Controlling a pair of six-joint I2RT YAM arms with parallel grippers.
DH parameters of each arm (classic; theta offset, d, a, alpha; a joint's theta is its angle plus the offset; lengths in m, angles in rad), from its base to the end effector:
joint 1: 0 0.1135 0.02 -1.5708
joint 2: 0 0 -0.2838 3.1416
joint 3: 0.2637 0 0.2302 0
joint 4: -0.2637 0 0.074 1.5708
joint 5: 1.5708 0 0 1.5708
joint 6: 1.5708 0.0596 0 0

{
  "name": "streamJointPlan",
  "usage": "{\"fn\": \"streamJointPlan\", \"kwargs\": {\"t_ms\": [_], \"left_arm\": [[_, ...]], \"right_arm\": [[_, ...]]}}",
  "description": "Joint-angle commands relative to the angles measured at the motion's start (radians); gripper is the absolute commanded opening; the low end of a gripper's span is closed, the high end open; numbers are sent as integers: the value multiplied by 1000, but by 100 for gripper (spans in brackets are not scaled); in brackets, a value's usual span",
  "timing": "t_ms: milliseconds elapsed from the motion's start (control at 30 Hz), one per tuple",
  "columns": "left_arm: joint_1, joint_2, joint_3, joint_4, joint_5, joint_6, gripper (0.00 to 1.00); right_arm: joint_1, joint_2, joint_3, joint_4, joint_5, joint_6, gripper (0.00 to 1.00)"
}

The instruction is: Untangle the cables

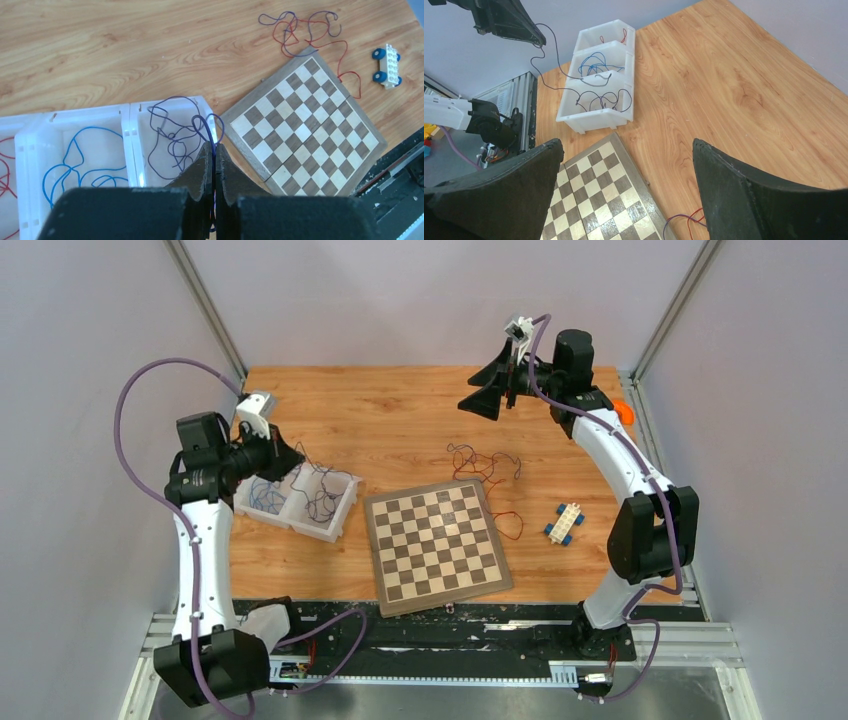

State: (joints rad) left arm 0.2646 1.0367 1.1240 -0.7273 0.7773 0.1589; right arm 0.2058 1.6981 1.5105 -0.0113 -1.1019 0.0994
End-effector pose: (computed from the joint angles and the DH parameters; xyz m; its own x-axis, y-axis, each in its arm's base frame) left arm 0.1896 0.0081 0.3674 -0.5127 -0.0221 -0.8583 0.4433 0.8493 -0.2866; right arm 0.3655 0.1306 0.3926 -0.2866 -0.0140 -0.9580 -0.9245 0.2664 0.2727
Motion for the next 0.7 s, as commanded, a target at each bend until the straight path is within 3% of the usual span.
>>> {"fn": "streamJointPlan", "kwargs": {"t_ms": [0,300,667], "left_arm": [[12,25,-16,-33,-51,23,0],[6,120,-84,7,-118,26,0],[-142,347,-201,314,-273,70,0]], "right_arm": [[-5,-10,13,16,-18,-3,100],[-4,-7,13,14,-10,-10,100],[-5,8,24,15,5,-10,99]]}}
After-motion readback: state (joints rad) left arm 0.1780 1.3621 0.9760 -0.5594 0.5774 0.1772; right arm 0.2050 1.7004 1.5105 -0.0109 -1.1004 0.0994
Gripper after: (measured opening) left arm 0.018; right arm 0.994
